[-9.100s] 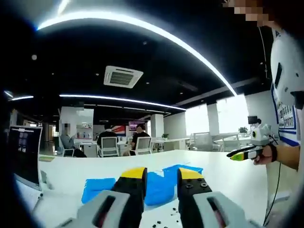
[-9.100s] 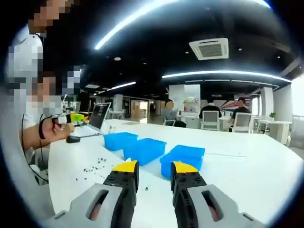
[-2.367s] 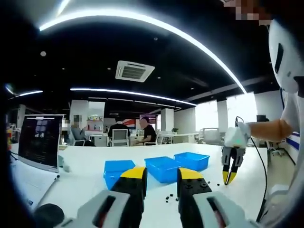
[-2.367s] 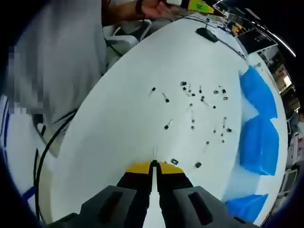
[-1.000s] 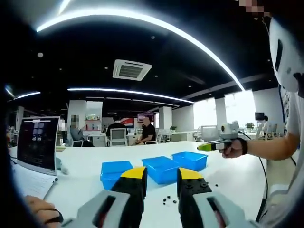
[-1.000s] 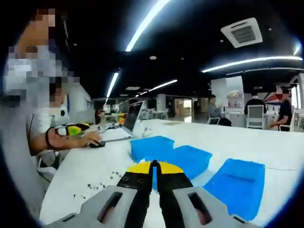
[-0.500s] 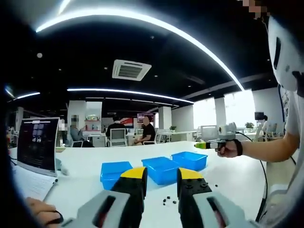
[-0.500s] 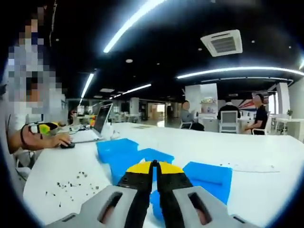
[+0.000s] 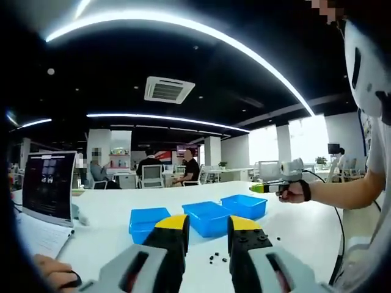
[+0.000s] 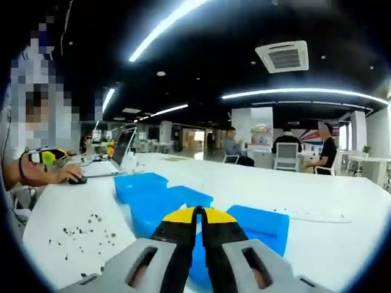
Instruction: Pick up the resistors one by one and place each resistor into its matching bin, sorting the parts by color and model until every resistor is separated into the correct bin for its type
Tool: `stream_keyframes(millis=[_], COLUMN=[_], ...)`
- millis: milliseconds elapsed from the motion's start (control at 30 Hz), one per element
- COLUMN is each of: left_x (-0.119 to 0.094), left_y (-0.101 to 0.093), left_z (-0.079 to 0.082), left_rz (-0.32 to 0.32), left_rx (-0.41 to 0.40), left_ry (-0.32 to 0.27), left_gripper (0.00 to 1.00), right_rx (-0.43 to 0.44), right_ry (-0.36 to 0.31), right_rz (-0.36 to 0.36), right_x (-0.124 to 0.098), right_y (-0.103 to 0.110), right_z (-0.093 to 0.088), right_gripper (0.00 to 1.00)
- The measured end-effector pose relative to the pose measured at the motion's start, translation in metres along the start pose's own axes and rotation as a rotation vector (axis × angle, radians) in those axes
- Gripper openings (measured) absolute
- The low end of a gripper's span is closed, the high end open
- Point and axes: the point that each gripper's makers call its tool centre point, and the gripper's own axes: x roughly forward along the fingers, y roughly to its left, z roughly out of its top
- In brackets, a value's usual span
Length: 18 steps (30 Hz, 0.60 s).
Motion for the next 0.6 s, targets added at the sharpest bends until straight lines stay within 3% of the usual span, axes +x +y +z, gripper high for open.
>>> stream_keyframes(millis=[500,600], left_x=[-0.0046,-0.0055], left_y=[0.0020,0.0030], left_z=[-0.0007,-0.0014], left_rz=[0.010,0.012], left_rx=[-0.003,-0.004], left_ry=[-0.001,0.000], left_gripper=[0.27,0.27], right_rx=[-0.020,-0.004], right_ry=[0.013,0.045], right_rz=[0.001,-0.036], right_x=[0.0053,0.0069], right_y=[0.0015,-0.0046], right_z=[-0.0019,-0.0086], right_gripper=[0.07,0.22])
